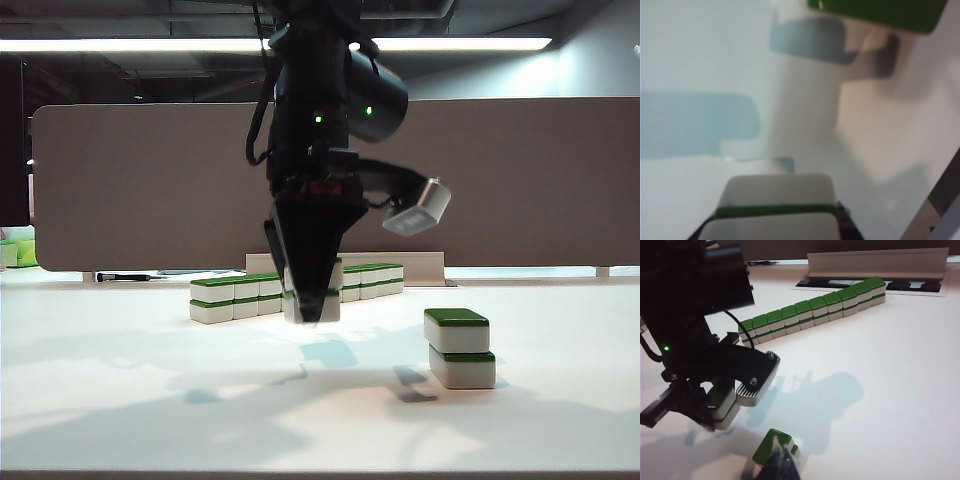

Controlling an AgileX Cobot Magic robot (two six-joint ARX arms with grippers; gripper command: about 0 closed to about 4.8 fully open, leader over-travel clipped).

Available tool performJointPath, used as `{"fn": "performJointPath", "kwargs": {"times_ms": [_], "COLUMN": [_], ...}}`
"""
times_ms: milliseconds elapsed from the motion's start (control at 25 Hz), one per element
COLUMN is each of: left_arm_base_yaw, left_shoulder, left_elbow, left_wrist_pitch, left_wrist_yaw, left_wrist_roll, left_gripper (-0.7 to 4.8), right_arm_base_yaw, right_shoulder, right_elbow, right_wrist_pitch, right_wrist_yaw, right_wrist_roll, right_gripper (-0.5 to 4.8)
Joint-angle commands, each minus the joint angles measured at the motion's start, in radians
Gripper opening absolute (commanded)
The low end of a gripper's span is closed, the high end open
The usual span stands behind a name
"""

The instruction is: Take a mahjong tile from the mahjong wall and then place it on the table close to you.

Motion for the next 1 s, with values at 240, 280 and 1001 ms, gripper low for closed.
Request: {"fn": "performJointPath", "kwargs": {"times_ms": [240, 280, 1001], "left_arm_base_yaw": [-0.026, -0.039, -0.07], "left_shoulder": [-0.01, -0.01, 0.027], "left_elbow": [-0.002, -0.005, -0.005], "left_wrist_pitch": [0.08, 0.084, 0.101], "left_wrist_yaw": [0.008, 0.003, 0.052], "left_wrist_roll": [0.022, 0.04, 0.084], "left_gripper": [1.45, 1.45, 1.2], "right_arm_base_yaw": [0.0, 0.0, 0.0], "right_shoulder": [-0.001, -0.001, -0.001], "right_elbow": [0.004, 0.004, 0.004], "right_wrist_pitch": [0.016, 0.016, 0.016], "right_wrist_yaw": [0.002, 0.002, 0.002], "right_wrist_roll": [0.0, 0.0, 0.0], "right_gripper": [-0.01, -0.01, -0.01]}}
